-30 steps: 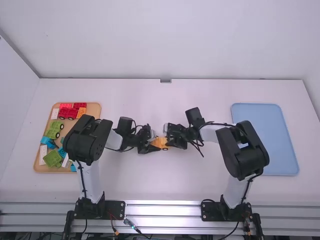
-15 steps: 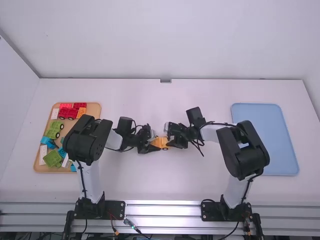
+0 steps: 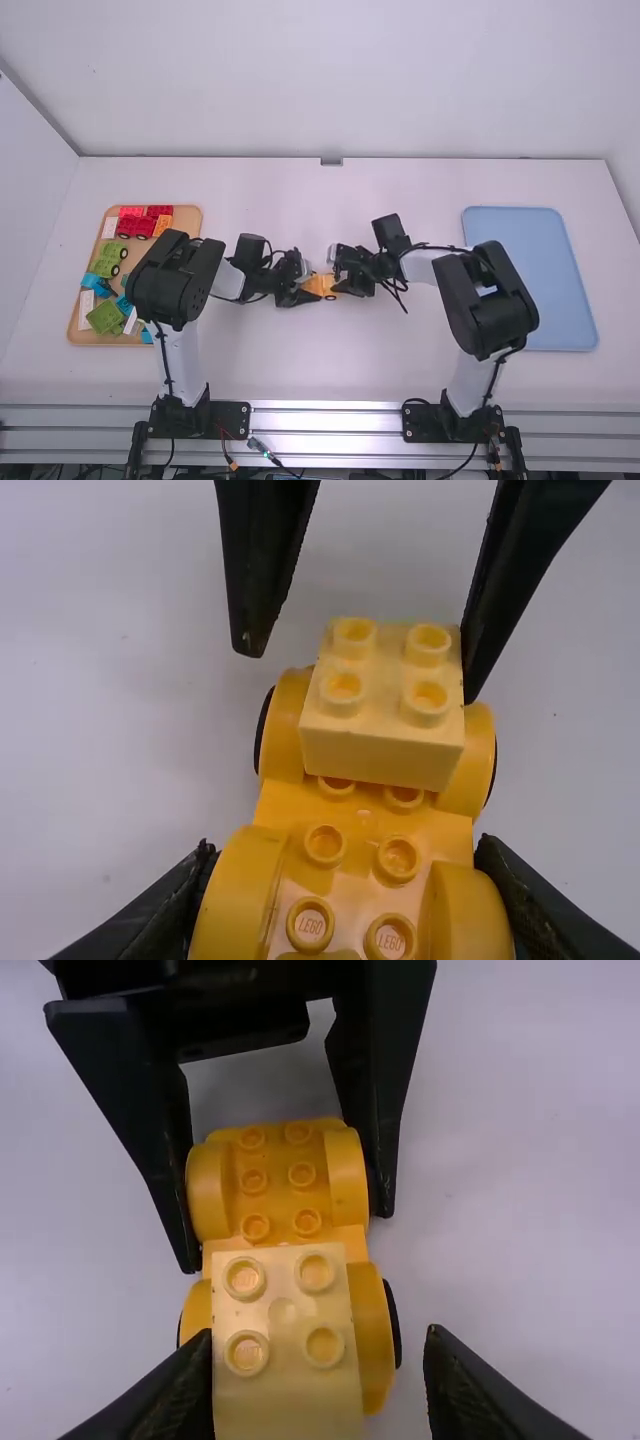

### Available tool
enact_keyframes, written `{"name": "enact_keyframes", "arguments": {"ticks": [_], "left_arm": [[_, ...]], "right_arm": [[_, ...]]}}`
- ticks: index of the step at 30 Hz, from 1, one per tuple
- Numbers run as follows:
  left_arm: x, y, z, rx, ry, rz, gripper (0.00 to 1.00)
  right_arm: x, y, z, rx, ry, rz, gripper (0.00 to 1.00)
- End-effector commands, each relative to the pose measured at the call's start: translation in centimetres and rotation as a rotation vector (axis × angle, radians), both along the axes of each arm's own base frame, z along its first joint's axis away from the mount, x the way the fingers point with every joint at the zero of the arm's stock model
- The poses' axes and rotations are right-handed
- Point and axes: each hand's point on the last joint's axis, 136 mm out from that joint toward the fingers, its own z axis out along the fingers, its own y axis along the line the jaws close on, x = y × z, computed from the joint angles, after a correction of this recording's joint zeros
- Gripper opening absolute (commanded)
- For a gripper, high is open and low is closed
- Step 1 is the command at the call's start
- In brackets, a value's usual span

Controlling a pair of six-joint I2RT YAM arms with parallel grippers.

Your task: Assemble lego blocks to make yellow taxi

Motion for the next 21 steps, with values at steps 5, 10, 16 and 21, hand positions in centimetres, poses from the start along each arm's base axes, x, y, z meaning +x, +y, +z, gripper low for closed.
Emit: {"name": "enact_keyframes", "arguments": {"ticks": [5, 10, 16, 21], "left_arm": [[-0.38, 0.53, -1.54, 0.044, 0.046, 0.03, 0.52], [-0.38, 0.54, -1.53, 0.043, 0.046, 0.03, 0.52], [-0.38, 0.54, -1.53, 0.043, 0.046, 0.03, 0.52], [-0.37, 0.54, -1.53, 0.043, 0.045, 0.03, 0.52]], "right_arm": [[-0.21, 0.28, -0.45, 0.006, 0.019, 0.004, 0.51], [-0.24, 0.27, -0.46, 0.005, 0.021, 0.004, 0.43], [-0.54, 0.15, -0.62, -0.002, 0.026, 0.013, 0.18], [-0.63, 0.09, -0.67, -0.005, 0.028, 0.015, 0.21]]}}
